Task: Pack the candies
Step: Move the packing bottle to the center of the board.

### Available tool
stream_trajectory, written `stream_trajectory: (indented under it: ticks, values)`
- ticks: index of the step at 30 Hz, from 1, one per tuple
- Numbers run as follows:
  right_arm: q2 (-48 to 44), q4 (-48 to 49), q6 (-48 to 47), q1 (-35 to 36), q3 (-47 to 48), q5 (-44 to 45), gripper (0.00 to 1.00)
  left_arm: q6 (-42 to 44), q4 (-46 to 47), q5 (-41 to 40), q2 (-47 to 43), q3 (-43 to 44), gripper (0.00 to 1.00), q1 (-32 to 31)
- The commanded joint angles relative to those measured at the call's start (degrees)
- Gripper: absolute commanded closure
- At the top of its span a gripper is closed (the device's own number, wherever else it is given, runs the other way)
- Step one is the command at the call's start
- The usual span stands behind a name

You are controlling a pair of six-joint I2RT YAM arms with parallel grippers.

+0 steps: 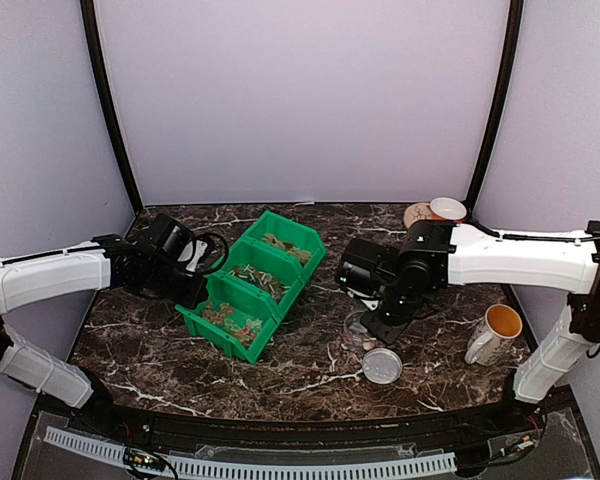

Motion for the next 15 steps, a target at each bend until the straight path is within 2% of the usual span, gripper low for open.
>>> stream_trajectory:
  ticks: [1,15]
  values:
    - [2.9,2.5,-2.1,-0.8,3.3,0.3,1.00,-0.8,7.6,1.3,-4.6,2.8,1.00,-0.1]
    - [13.5,10.9,-8.8,-3.3,12.2,3.0,1.00,-2.9,4.0,-3.9,-3.2,3.6,1.00,4.5]
